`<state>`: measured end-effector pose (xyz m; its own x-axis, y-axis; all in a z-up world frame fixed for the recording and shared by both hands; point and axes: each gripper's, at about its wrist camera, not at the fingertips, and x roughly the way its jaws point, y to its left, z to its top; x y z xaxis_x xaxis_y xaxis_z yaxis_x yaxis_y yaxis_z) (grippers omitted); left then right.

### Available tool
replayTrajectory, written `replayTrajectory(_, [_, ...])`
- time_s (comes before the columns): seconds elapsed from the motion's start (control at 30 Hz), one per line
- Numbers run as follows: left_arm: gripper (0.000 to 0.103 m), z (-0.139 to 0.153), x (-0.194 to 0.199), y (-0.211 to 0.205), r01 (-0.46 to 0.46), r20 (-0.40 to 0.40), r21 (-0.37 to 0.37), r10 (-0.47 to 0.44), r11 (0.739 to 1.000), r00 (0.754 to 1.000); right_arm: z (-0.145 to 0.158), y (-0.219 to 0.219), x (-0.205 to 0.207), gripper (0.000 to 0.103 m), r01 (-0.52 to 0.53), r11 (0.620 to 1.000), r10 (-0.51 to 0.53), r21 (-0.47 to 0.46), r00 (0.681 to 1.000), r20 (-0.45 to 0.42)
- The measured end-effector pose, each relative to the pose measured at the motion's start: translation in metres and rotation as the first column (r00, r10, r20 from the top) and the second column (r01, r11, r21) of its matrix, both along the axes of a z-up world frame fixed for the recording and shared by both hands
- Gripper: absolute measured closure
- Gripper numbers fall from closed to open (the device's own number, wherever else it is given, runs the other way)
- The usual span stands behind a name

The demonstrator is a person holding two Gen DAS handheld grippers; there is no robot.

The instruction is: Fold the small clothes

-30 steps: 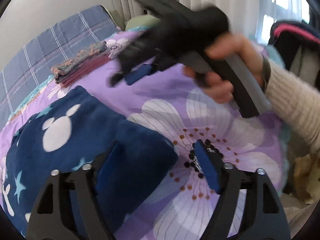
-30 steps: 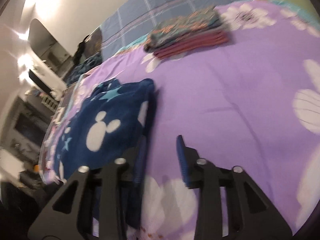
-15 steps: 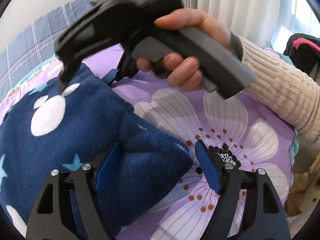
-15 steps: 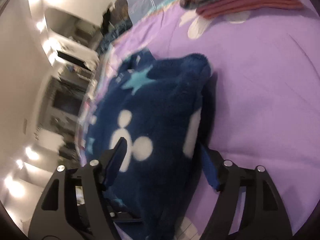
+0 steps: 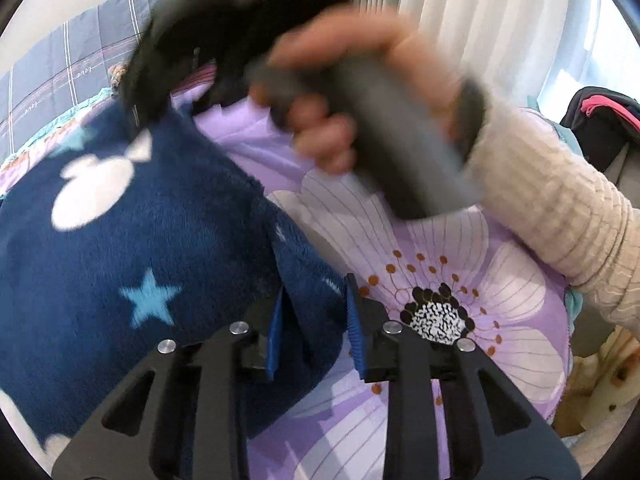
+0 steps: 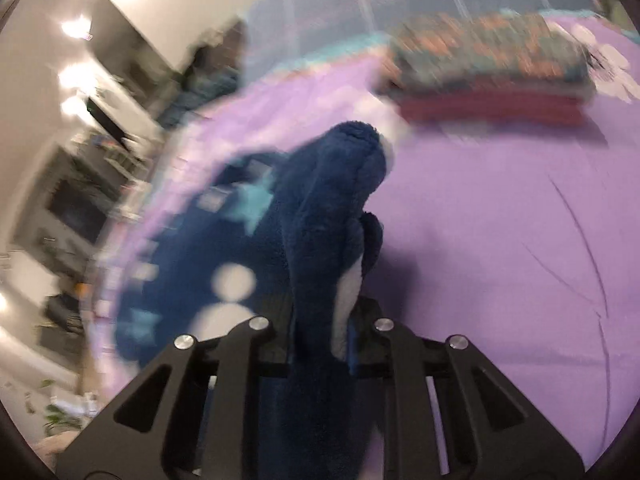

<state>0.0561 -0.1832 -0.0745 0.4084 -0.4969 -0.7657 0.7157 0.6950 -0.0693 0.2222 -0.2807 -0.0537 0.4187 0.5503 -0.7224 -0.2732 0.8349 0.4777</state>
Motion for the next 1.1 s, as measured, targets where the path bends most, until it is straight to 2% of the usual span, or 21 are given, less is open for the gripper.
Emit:
replayTrajectory(0.03, [0.073, 0.000, 0.000, -0.002, 0.002, 0.008, 0.003, -0.002, 1.000, 1.000, -0.010, 0.000, 0.004, 0.077, 0.005, 1.000, -0.005, -0.005, 1.000, -0.014])
replayTrajectory(0.1, [0.073, 0.000, -0.002, -0.001, 0.005, 0.019, 0.004, -0.005, 1.000, 1.000, -0.020, -0.006, 0.004, 0.077, 0.020, 0.999, -0.020, 0.046, 1.000, -0.009])
replayTrajectory(0.17, [0.073, -0.001, -0.007, -0.002, 0.016, 0.022, 0.005, -0.017, 1.000, 1.000, -0.007, -0.012, 0.000, 0.078, 0.049, 0.997, -0.049, 0.054, 0.999, 0.009])
replayTrajectory(0.2, [0.072, -0.002, -0.008, 0.000, 0.019, 0.019, -0.001, -0.019, 1.000, 1.000, 0.005, -0.014, -0.005, 0.078, 0.061, 0.997, -0.064, 0.050, 0.997, 0.048])
replayTrajectory(0.27, [0.068, -0.002, -0.017, -0.004, 0.019, 0.013, -0.011, -0.019, 1.000, 1.000, 0.021, -0.017, -0.011, 0.077, 0.078, 0.997, -0.080, 0.018, 0.989, 0.127])
replayTrajectory(0.3, [0.062, -0.002, -0.016, -0.004, 0.018, 0.013, -0.016, -0.017, 1.000, 1.000, 0.025, -0.016, -0.012, 0.074, 0.099, 0.995, -0.095, -0.021, 0.983, 0.158])
replayTrajectory(0.33, [0.059, 0.000, -0.016, -0.005, 0.017, 0.016, -0.022, -0.017, 1.000, 1.000, 0.026, -0.016, -0.012, 0.063, 0.122, 0.989, -0.108, -0.078, 0.980, 0.168])
replayTrajectory(0.4, [0.048, 0.001, -0.023, -0.005, 0.026, 0.032, -0.026, -0.025, 0.999, 0.999, 0.016, -0.022, -0.010, 0.060, 0.140, 0.985, -0.127, -0.101, 0.984, 0.129])
replayTrajectory(0.47, [0.044, 0.002, -0.027, -0.004, 0.035, 0.044, -0.031, -0.034, 0.999, 0.998, 0.011, -0.026, -0.015, 0.060, 0.147, 0.986, -0.140, -0.076, 0.986, 0.095])
replayTrajectory(0.7, [0.043, 0.011, -0.031, 0.014, 0.013, 0.033, -0.083, -0.010, 0.996, 0.999, 0.023, -0.021, -0.063, 0.060, 0.136, 0.981, -0.116, -0.135, 0.982, 0.149])
replayTrajectory(0.9, [0.037, 0.023, -0.041, 0.053, -0.049, 0.071, -0.114, 0.057, 0.992, 0.996, 0.042, -0.006, -0.096, 0.054, 0.118, 0.976, -0.082, -0.185, 0.978, 0.191])
replayTrajectory(1.1, [0.037, 0.037, -0.051, 0.107, -0.127, 0.115, -0.154, 0.146, 0.980, 0.983, 0.063, 0.039, -0.114, 0.052, 0.079, 0.978, -0.032, -0.191, 0.971, 0.237])
